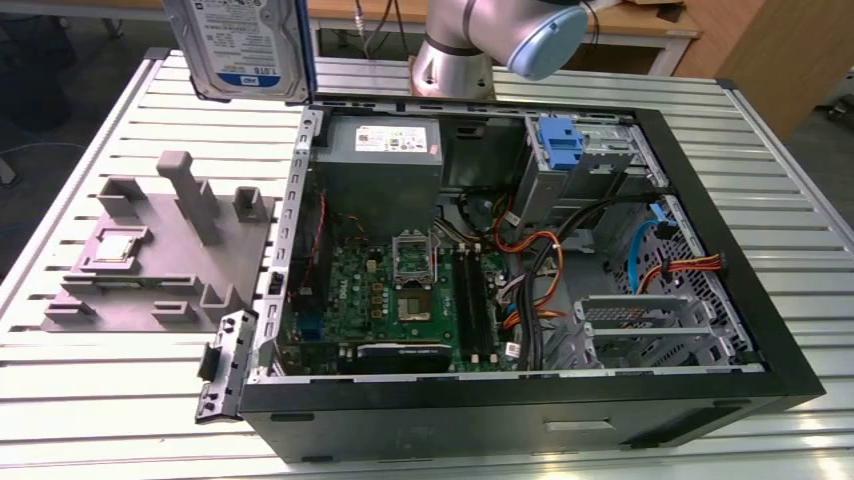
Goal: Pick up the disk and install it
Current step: 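Pick up the disk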
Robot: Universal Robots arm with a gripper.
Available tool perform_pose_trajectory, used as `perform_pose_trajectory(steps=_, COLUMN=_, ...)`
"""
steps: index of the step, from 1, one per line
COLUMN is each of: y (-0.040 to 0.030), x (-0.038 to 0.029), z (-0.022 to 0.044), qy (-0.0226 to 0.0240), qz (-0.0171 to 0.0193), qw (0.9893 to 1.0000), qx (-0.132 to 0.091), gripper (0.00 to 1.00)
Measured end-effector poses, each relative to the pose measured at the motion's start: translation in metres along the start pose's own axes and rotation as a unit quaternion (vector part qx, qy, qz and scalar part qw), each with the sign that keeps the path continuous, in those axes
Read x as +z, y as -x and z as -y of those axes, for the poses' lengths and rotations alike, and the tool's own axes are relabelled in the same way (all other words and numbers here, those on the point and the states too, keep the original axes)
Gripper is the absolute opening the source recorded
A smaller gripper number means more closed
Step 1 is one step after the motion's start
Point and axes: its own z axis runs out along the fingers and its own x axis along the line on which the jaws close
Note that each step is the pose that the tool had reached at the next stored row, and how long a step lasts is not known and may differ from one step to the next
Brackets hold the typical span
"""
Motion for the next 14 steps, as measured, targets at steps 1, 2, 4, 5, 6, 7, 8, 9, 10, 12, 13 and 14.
perform_pose_trajectory(steps=1, y=0.0000, x=0.0000, z=0.0009, qy=0.0000, qz=0.0000, qw=1.0000, qx=0.000, gripper=0.37)
perform_pose_trajectory(steps=2, y=0.0001, x=0.0000, z=0.0019, qy=0.0000, qz=0.0000, qw=1.0000, qx=0.000, gripper=0.37)
perform_pose_trajectory(steps=4, y=0.0001, x=0.0000, z=0.0037, qy=0.0000, qz=0.0000, qw=1.0000, qx=0.000, gripper=0.37)
perform_pose_trajectory(steps=5, y=0.0002, x=-0.0001, z=0.0045, qy=0.0000, qz=0.0000, qw=1.0000, qx=0.000, gripper=0.37)
perform_pose_trajectory(steps=6, y=0.0002, x=-0.0001, z=0.0053, qy=0.0000, qz=0.0000, qw=1.0000, qx=0.000, gripper=0.37)
perform_pose_trajectory(steps=7, y=0.0003, x=-0.0001, z=0.0061, qy=0.0000, qz=0.0000, qw=1.0000, qx=0.000, gripper=0.37)
perform_pose_trajectory(steps=8, y=0.0003, x=-0.0001, z=0.0067, qy=0.0000, qz=0.0000, qw=1.0000, qx=0.000, gripper=0.37)
perform_pose_trajectory(steps=9, y=0.0003, x=-0.0001, z=0.0075, qy=0.0000, qz=0.0000, qw=1.0000, qx=0.000, gripper=0.37)
perform_pose_trajectory(steps=10, y=0.0003, x=-0.0001, z=0.0082, qy=0.0000, qz=0.0000, qw=1.0000, qx=0.000, gripper=0.37)
perform_pose_trajectory(steps=12, y=0.0004, x=-0.0002, z=0.0098, qy=0.0000, qz=0.0000, qw=1.0000, qx=0.000, gripper=0.37)
perform_pose_trajectory(steps=13, y=0.0004, x=-0.0002, z=0.0105, qy=0.0000, qz=0.0000, qw=1.0000, qx=0.000, gripper=0.37)
perform_pose_trajectory(steps=14, y=0.0005, x=-0.0002, z=0.0111, qy=0.0000, qz=0.0000, qw=1.0000, qx=0.000, gripper=0.37)
